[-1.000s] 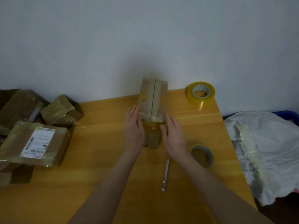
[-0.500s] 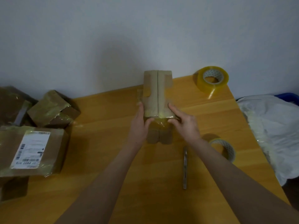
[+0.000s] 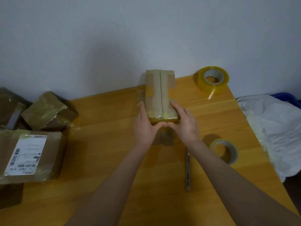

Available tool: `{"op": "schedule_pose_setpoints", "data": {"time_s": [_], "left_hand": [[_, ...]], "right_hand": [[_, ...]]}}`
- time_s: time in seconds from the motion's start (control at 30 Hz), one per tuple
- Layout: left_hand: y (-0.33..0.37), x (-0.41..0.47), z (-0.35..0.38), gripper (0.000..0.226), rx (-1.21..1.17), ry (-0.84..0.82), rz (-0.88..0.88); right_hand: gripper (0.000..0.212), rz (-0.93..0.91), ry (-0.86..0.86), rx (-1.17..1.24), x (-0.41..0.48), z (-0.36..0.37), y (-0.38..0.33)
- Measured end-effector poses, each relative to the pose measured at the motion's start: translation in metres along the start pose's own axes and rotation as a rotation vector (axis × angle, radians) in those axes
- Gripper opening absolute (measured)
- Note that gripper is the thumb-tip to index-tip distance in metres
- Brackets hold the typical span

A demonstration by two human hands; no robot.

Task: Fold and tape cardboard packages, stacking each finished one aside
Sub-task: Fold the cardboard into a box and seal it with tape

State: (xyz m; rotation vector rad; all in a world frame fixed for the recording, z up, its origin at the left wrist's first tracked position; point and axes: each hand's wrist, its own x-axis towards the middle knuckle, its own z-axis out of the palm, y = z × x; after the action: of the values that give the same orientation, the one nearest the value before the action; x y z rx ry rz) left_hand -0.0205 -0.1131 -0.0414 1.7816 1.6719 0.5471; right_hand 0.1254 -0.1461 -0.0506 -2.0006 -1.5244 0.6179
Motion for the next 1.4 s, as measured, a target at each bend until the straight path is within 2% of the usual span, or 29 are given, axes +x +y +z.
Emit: {"op": "schedule_pose_setpoints", "data": {"time_s": [0.07,0.13,0.23,0.3,0.37,0.43,0.57,0.6,0.7,0.87,0.97,1.03,1.1,1.2,1.27,1.3,1.4], "left_hand": [[-0.005,0.004,0.002,0.102,0.021,0.037,0.011],[-0.016,0.006,-0.003,0.083,0.014,0.007,0.051],[-0.022,0.002,-0.018,0.057,-0.111,-0.161,0.090],[-0.013,-0.002,-0.020,0.061,-0.276,-0.286,0.034],[-0.003,0.001,-0.015,0.075,-0.344,-0.261,-0.062],[0.001,0.003,-0.009,0.067,-0.349,-0.206,-0.081],[-0.002,0.000,-0.016,0.055,-0.466,-0.245,-0.157],[0.000,-0.004,-0.019,0.052,-0.487,-0.250,-0.143],[0.013,-0.015,-0.031,0.048,-0.561,-0.240,-0.090],[0.023,-0.016,-0.072,0.062,-0.610,-0.182,0.002],[0.035,-0.016,-0.092,0.060,-0.573,-0.132,0.030],[0.038,-0.015,-0.103,0.069,-0.592,-0.007,0.012],[0.037,-0.013,-0.114,0.061,-0.593,0.061,0.023],[0.031,-0.017,-0.123,0.054,-0.561,0.014,0.101],[0.024,-0.018,-0.121,0.055,-0.537,-0.051,0.137],[0.024,-0.019,-0.119,0.054,-0.548,-0.077,0.140],[0.042,-0.016,-0.118,0.045,-0.615,-0.122,0.102]], "right_hand": [[0.076,-0.050,0.036,0.054,0.002,0.001,0.001],[0.070,-0.069,0.032,0.174,0.000,-0.003,0.011],[0.057,-0.006,-0.081,0.439,-0.004,-0.017,0.019],[0.053,0.092,-0.160,0.592,-0.003,-0.022,0.014],[0.062,0.159,-0.181,0.546,0.000,-0.022,0.007],[0.064,0.172,-0.194,0.532,0.001,-0.020,0.008],[0.054,0.293,-0.298,0.750,0.000,-0.028,0.015],[0.059,0.343,-0.298,0.768,0.001,-0.033,0.011],[0.091,0.362,-0.301,0.698,0.006,-0.042,-0.003],[0.085,0.318,-0.238,0.874,0.009,-0.055,-0.031],[0.085,0.232,-0.271,0.841,0.006,-0.060,-0.050],[0.068,0.171,-0.318,0.848,0.006,-0.069,-0.062],[0.053,0.167,-0.370,0.964,0.007,-0.084,-0.076],[0.086,0.285,-0.379,1.076,0.012,-0.109,-0.090],[0.093,0.304,-0.403,1.013,0.016,-0.118,-0.092],[0.086,0.304,-0.410,0.982,0.015,-0.123,-0.092],[0.038,0.314,-0.361,1.012,0.015,-0.135,-0.086]]}}
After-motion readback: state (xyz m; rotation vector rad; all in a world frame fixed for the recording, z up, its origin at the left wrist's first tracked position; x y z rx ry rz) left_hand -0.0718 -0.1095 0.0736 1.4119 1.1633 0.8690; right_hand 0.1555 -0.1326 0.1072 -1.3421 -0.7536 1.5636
